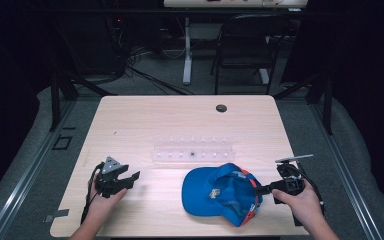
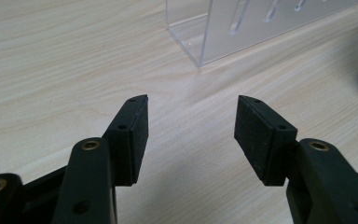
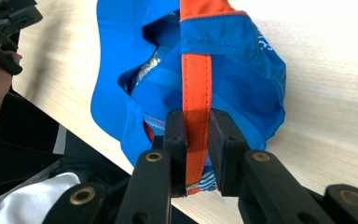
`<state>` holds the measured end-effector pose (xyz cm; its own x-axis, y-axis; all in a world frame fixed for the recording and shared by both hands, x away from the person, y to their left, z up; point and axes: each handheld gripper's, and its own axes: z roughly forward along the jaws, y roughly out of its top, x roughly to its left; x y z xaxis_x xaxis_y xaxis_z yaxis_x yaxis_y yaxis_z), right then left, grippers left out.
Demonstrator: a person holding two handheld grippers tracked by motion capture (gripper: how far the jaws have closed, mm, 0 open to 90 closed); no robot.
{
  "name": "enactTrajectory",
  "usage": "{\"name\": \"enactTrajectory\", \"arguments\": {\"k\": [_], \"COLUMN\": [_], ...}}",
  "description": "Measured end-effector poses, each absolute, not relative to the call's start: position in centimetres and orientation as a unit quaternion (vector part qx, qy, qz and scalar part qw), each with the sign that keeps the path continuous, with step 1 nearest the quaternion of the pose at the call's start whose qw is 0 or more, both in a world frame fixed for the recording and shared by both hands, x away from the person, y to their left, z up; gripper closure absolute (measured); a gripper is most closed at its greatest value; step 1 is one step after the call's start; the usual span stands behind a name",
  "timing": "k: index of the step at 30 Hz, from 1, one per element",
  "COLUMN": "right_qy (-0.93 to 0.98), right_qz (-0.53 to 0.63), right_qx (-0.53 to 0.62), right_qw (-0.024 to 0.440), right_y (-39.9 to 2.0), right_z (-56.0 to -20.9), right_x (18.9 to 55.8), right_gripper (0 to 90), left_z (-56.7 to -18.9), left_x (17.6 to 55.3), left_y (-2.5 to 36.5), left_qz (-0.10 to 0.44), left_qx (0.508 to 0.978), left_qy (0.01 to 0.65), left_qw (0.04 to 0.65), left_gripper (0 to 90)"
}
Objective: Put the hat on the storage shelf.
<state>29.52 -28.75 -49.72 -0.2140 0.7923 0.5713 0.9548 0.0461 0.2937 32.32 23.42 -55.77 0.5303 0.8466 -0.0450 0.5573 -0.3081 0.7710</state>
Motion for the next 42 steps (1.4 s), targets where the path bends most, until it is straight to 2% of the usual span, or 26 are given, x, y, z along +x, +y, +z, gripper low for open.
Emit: {"name": "enactTrajectory", "arguments": {"k": [20, 31, 42], "right_qy": [-0.729, -0.742, -0.734], "right_qz": [-0.264, -0.230, -0.216], "right_qx": [-0.621, -0.624, -0.637], "right_qw": [0.118, 0.085, 0.092], "right_y": [-27.5, -26.0, -25.8], "right_z": [-44.9, -41.7, -39.4], "right_x": [30.9, 31.8, 32.6], "right_gripper": [78.3, 78.2, 78.2], "left_z": [-55.8, -55.8, -55.8], "left_x": [32.2, 32.2, 32.2], "left_y": [23.3, 23.3, 23.2], "left_qz": [0.189, 0.190, 0.189], "left_qx": [0.786, 0.787, 0.788], "left_qy": [0.447, 0.444, 0.444], "left_qw": [0.383, 0.383, 0.383], "left_gripper": [45.3, 45.3, 45.3]}}
